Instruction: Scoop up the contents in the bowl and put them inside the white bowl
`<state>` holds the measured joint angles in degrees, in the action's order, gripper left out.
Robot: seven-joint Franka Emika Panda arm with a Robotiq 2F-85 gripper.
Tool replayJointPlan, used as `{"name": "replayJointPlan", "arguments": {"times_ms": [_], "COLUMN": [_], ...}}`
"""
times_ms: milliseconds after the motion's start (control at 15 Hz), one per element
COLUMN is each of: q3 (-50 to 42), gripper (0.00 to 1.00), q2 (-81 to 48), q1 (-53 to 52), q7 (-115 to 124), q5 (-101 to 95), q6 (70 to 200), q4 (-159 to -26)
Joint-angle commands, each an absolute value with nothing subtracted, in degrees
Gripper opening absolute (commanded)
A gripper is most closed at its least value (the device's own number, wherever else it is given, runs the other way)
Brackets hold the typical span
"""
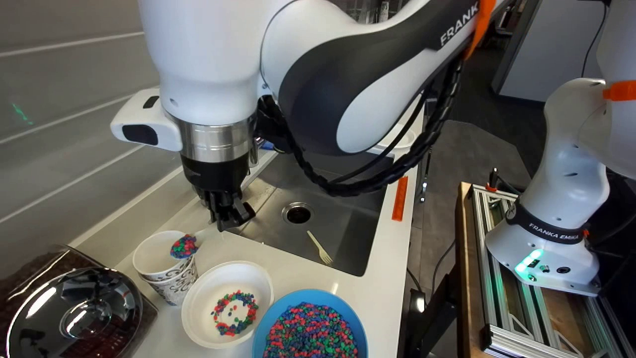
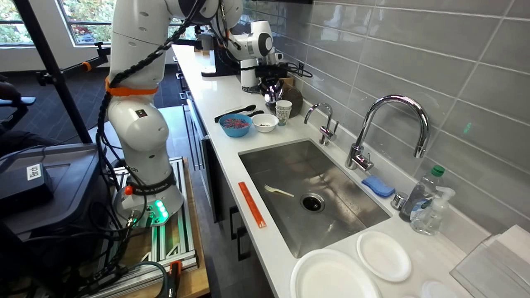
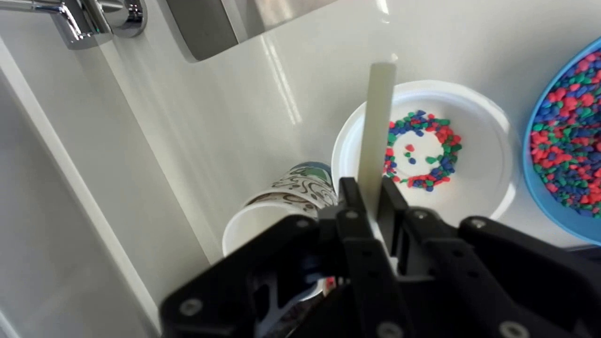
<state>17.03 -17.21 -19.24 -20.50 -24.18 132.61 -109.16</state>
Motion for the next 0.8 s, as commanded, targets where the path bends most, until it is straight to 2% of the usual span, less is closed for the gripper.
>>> {"name": "replayJointPlan", "arguments": {"times_ms": [0, 733], "q3": [16.59, 13.97], "gripper": [0.03, 0.03], "q2": [-20.86, -26.32], "q1": [-19.31, -21.59], "q7": [-22.65, -20.75], "q5": [-23.44, -26.70], "q6": [130.39, 124.08], "q4": [-103.99, -95.68]}}
